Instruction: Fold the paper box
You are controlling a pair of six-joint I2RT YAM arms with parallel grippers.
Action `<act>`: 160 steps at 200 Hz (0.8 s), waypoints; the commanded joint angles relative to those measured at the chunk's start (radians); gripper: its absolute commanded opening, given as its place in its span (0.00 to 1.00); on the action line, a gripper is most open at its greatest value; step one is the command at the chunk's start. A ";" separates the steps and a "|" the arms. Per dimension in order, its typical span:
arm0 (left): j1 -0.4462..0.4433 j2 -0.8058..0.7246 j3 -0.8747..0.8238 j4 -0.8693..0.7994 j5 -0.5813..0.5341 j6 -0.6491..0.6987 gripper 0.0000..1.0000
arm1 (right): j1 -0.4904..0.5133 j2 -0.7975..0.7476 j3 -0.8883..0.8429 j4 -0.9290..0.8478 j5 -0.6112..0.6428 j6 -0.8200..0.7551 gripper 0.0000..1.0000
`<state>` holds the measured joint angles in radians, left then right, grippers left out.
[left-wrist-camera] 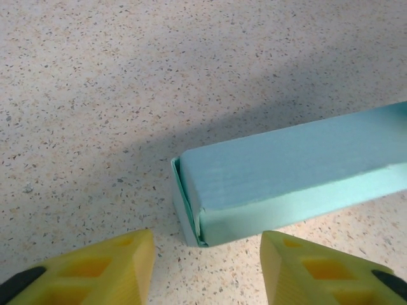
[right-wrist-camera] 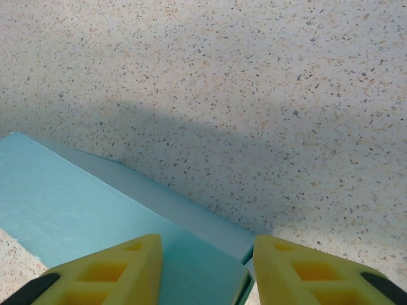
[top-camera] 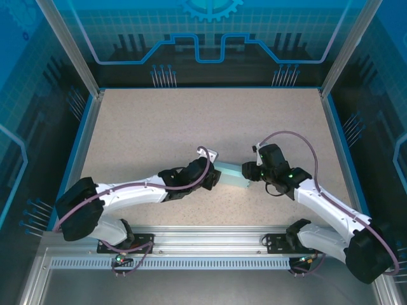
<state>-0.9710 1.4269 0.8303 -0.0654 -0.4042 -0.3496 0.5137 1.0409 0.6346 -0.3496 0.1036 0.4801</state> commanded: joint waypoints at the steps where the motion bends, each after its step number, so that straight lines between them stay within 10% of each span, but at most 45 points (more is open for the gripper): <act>1: -0.005 -0.060 -0.012 -0.069 0.053 0.047 0.53 | 0.023 0.040 -0.037 -0.170 0.054 -0.002 0.42; 72: 0.130 -0.074 0.107 -0.147 0.352 -0.005 0.63 | 0.036 0.031 -0.021 -0.187 0.083 -0.012 0.43; 160: 0.242 0.145 0.168 -0.160 0.455 -0.056 0.57 | 0.039 0.020 -0.010 -0.212 0.101 -0.025 0.43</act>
<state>-0.7292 1.5620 1.0019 -0.1841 0.0090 -0.3935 0.5426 1.0416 0.6502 -0.3840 0.1593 0.4786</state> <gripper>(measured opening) 0.585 0.430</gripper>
